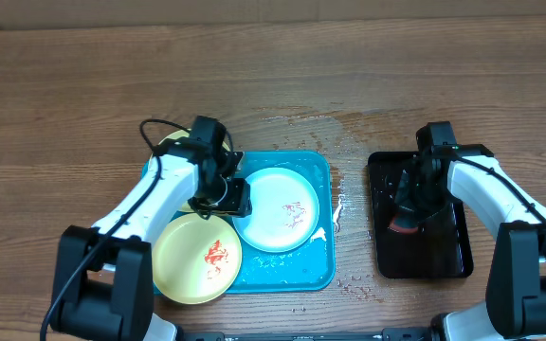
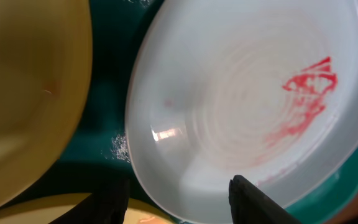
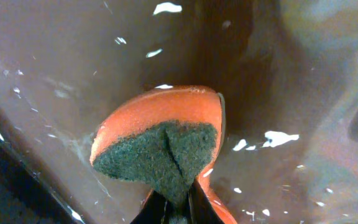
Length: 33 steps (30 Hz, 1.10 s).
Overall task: Clean dirty plates on tray and stack at the side
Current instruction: 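Grasp the rim of the white plate with the left gripper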
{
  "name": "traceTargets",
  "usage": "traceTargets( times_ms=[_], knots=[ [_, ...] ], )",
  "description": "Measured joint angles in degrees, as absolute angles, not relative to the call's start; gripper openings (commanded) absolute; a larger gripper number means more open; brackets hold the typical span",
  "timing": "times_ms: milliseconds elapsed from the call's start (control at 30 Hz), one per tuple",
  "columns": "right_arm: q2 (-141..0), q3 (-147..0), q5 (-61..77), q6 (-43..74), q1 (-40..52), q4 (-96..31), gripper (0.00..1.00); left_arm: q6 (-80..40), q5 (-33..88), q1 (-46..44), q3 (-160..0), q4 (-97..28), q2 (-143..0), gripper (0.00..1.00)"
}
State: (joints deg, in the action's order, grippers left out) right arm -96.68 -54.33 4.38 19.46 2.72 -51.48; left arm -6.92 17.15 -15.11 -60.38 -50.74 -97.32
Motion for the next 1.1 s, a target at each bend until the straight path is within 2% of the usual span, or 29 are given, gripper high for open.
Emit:
traceTargets(
  times_ms=[167, 467, 500, 567, 600, 1100],
  knots=[
    [-96.68, -54.33, 5.1, 19.18, 2.7, -51.44, 0.04, -11.94, 10.59, -16.53, -60.38, -49.84, -97.86, 0.59],
    [-96.68, -54.33, 5.76, 18.9, 2.7, -51.46, 0.04, -15.4, 7.55, -16.86, -60.38, -47.07, -102.41, 0.39],
    [-96.68, -54.33, 5.76, 18.85, 2.7, -51.44, 0.04, -15.38, 7.73, -16.97, -60.38, -46.54, -102.98, 0.33],
    [-96.68, -54.33, 5.78, 18.83, 2.7, -51.46, 0.04, -16.05, 8.43, -17.3, -60.45, -45.56, -103.26, 0.11],
    [-96.68, -54.33, 5.78, 18.83, 2.7, -51.51, 0.04, -16.27, 8.88, -17.5, -60.45, -45.04, -103.28, 0.04],
    [-96.29, -55.29, 6.22, 18.33, 2.72, -53.06, 0.04, -17.08, 11.99, -17.93, -60.64, -41.78, -103.63, 0.04]
  ],
)
